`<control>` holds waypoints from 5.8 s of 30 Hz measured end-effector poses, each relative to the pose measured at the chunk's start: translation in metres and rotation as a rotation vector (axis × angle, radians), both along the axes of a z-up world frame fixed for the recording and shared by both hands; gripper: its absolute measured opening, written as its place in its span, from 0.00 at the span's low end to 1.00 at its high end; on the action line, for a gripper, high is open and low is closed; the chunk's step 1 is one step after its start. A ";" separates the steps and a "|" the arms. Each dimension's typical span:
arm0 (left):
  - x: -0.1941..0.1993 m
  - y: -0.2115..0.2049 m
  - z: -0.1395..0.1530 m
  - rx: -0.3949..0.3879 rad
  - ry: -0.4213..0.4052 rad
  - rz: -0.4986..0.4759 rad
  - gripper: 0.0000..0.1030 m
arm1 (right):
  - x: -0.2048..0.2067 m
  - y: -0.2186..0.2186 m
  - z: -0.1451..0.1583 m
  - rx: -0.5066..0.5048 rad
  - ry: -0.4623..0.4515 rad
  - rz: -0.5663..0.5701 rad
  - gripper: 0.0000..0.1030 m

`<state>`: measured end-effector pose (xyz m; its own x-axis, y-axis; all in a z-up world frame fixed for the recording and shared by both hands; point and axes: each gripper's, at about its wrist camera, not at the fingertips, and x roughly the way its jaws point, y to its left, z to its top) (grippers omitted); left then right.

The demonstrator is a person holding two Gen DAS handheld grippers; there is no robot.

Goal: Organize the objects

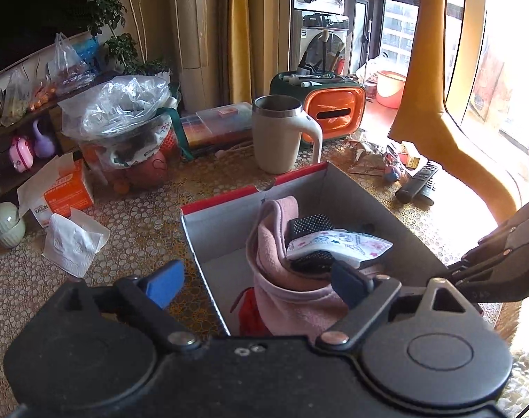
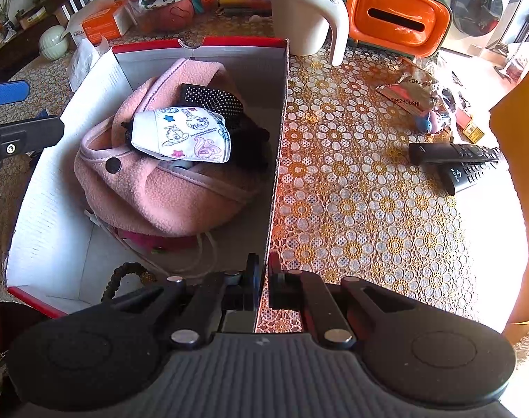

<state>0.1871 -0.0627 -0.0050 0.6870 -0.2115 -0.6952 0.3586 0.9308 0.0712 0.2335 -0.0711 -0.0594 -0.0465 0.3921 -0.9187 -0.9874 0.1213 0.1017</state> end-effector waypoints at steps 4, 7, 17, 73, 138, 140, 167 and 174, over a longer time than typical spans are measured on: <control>-0.005 0.015 0.004 0.022 -0.016 0.021 0.95 | -0.001 0.001 -0.001 -0.006 -0.003 -0.001 0.04; -0.007 0.031 0.007 0.056 -0.038 0.059 0.99 | -0.001 0.001 -0.001 -0.010 -0.003 -0.003 0.04; 0.010 0.104 0.005 0.069 -0.019 0.219 1.00 | -0.003 0.003 0.000 -0.022 -0.009 0.000 0.04; 0.069 0.187 -0.099 0.154 0.111 0.371 0.55 | -0.003 0.010 -0.010 -0.071 -0.018 -0.007 0.04; 0.016 0.146 -0.036 0.091 0.116 0.299 0.47 | -0.004 -0.002 0.004 0.011 -0.003 -0.004 0.04; 0.010 0.130 -0.023 0.087 0.094 0.262 0.47 | -0.004 -0.002 0.003 0.016 -0.002 -0.006 0.04; 0.015 -0.062 0.001 0.070 0.036 -0.090 0.48 | -0.001 -0.006 0.002 0.044 0.026 -0.014 0.04; 0.034 -0.084 -0.020 0.096 0.072 -0.096 0.47 | 0.002 -0.007 0.001 0.047 0.039 -0.014 0.04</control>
<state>0.2216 -0.1465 -0.0253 0.6146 -0.2040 -0.7621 0.4529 0.8822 0.1291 0.2353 -0.0779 -0.0581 -0.0760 0.4360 -0.8967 -0.9809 0.1290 0.1459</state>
